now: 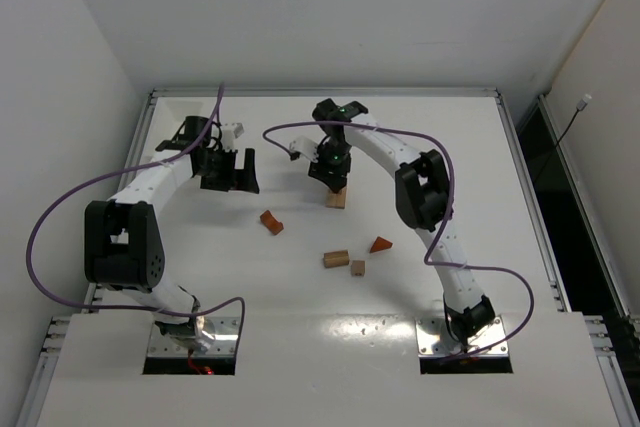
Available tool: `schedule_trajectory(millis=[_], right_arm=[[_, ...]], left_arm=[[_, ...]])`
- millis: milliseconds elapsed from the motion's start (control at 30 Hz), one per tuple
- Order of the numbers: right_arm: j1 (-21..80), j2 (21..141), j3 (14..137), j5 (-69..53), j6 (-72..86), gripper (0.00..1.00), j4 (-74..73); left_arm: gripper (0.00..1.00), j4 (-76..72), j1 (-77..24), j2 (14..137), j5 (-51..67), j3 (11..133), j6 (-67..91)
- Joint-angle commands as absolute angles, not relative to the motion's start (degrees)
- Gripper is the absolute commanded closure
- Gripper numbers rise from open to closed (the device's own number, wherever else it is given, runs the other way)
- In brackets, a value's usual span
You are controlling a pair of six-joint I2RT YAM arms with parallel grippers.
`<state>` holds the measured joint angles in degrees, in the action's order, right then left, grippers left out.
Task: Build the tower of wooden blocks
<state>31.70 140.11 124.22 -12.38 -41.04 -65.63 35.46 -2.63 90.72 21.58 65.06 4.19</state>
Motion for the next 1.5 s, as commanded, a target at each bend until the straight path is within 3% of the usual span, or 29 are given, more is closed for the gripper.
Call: schedule_trajectory(millis=[0,33,233,433,533,700,767,867,1133,1467], right_arm=[[31.0,139.9,125.9,-12.5,-41.0,0.52,-65.3],[31.0,139.9,125.9,-13.1,-41.0,0.46,-65.3],[30.5,135.4,125.9,-14.9,-39.8,0.36,-64.8],[28.0,121.3,120.9,-24.1,-37.7,0.36,-63.7],[25.1,108.7,109.1,-29.0,-38.3,0.42,-61.6],[25.1,95.8,84.2,-30.9,-44.4,0.43,-67.1],[26.2,87.4,63.0,-32.3,-36.1,0.43,-57.9],[27.6,81.0,55.2,-33.7,-28.4,0.43,-50.0],[32.7,80.9,54.4,-31.2,-24.1,0.44,-47.5],[40.0,80.8,54.9,-14.2,-27.9,0.45,-41.6]], left_arm=[[0.01,34.2,-1.9,89.5,23.0,65.6,4.7],[0.01,34.2,-1.9,89.5,23.0,65.6,4.7],[0.01,34.2,-1.9,89.5,23.0,65.6,4.7],[0.01,34.2,-1.9,89.0,21.6,65.6,4.7],[0.01,34.2,-1.9,88.9,19.8,65.6,5.2],[0.01,33.6,-1.9,88.4,16.4,65.0,5.8],[0.01,33.6,-1.9,88.4,15.1,65.0,7.0],[0.01,33.6,-1.9,88.9,14.6,65.7,7.0],[0.01,33.6,-1.9,90.0,13.9,66.2,7.6],[0.01,33.6,-1.9,90.0,13.4,66.2,6.5]])
